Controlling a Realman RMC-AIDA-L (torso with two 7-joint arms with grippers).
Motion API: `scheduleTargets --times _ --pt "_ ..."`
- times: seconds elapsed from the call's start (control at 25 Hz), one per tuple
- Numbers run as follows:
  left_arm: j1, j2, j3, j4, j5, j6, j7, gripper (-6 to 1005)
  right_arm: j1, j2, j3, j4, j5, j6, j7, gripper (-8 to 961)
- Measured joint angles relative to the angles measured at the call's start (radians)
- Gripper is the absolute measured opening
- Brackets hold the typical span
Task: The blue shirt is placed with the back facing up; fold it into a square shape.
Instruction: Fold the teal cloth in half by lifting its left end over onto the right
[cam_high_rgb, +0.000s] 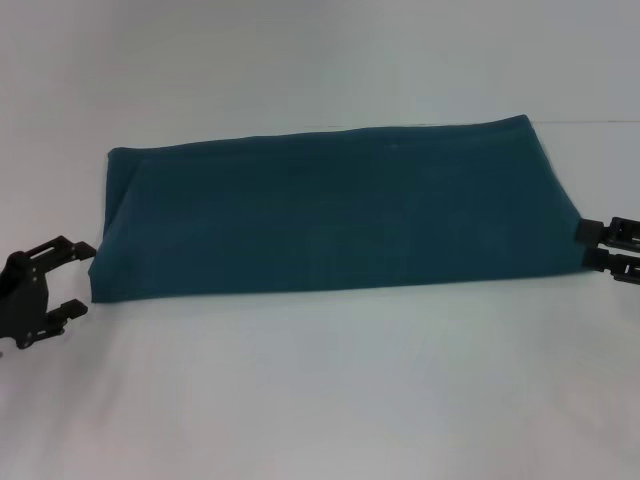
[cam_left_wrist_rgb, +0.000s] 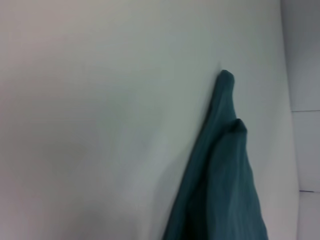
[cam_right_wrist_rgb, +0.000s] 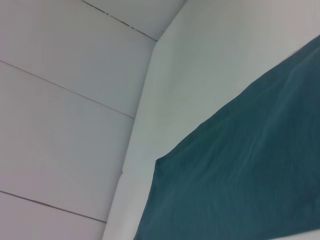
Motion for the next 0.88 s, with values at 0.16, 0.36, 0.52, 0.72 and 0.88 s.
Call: scheduleTargets --times 0.16,0.36,0.52,0.72,0.88 --pt "-0.005 -0.002 0.006 -0.013 0.007 -0.03 0.001 820 0.0 0.0 -0.001 0.006 0.0 0.001 0.0 734" --pt "-0.007 -0.009 0.013 -0.023 0.008 -0.061 0.0 817 -0.001 0.0 0.003 0.011 0.0 0.001 0.0 734" --pt "-0.013 -0.01 0.013 -0.035 0.008 -0.073 0.002 814 -0.003 0.0 0.006 0.011 0.0 0.001 0.0 735" --pt "-0.016 -0.01 0.013 -0.042 0.008 -0.084 0.003 810 -0.003 0.0 0.007 0.011 0.0 0.001 0.0 735" --pt "-0.018 -0.011 0.012 -0.052 0.004 -0.094 0.002 808 -0.003 0.0 0.007 0.011 0.0 0.001 0.0 735"
